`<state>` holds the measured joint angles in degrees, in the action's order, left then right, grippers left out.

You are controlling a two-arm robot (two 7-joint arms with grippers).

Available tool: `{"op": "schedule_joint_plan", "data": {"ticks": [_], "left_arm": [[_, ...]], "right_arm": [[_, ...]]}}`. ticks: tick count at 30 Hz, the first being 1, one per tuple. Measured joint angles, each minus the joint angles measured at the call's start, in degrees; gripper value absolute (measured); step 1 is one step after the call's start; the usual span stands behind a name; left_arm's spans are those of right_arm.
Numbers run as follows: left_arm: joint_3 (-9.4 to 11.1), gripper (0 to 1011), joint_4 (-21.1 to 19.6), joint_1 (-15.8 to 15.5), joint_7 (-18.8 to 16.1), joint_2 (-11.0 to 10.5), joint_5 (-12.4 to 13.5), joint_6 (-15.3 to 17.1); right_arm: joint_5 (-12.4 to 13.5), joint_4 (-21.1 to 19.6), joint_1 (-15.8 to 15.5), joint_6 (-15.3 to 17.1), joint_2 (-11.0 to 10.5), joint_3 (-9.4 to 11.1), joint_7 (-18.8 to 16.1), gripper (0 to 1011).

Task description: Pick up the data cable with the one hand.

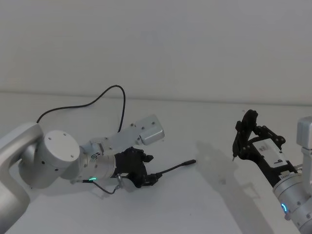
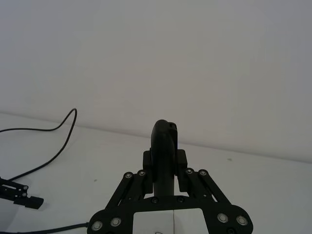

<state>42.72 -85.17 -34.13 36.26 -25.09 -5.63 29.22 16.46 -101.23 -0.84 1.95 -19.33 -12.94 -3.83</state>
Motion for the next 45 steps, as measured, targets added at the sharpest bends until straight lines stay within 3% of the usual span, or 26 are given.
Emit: {"op": "schedule_joint_plan", "data": {"ticks": [18,34,45], "left_arm": [[0.00,43,0.00,0.03,-0.03,0.07,0.09,0.08],[-0.29,35,-0.35,0.32,-0.08,0.00,0.14,-0.40],[-2.07,35,-3.54,2.30,-0.99,-1.31,0.11,-5.96]], "right_arm": [[0.00,0.00,0.00,0.00,0.00,0.00,0.00,268],[-0.01,-0.20,-0.01,0.00,0.02,0.05,-0.06,268],[1.43,-2.95,-0.45,0.51,0.03,0.85,-1.64,268]]}}
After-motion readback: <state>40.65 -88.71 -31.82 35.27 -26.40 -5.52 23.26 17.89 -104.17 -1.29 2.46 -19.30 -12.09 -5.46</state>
